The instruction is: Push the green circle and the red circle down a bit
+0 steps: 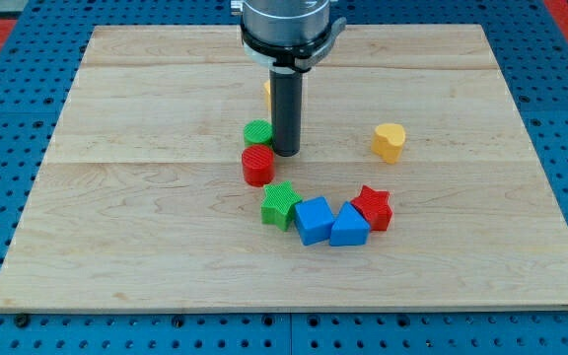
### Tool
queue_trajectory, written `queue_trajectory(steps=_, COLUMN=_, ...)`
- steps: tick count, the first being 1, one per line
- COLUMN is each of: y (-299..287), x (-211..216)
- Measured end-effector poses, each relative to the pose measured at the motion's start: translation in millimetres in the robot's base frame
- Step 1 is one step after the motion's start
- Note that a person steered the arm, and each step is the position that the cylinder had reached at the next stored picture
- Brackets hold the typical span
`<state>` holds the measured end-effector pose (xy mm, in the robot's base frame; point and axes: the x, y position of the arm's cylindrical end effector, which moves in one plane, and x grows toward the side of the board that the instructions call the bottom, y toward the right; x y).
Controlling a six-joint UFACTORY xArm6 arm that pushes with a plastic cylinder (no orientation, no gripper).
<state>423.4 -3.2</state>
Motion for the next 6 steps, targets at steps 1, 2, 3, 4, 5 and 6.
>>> queue_trajectory(steps=1, y=10.2, x=-20.7)
queue_trajectory(steps=2, y=19.8, x=-40.5)
queue_trajectory(steps=3, y=-14.5, x=-40.1)
queue_trajectory(steps=4, y=-25.8, x=-38.2)
queue_trajectory(steps=5, y=-55.5, x=-5.7)
queue_trajectory(steps=6, y=-72.0, x=1.9)
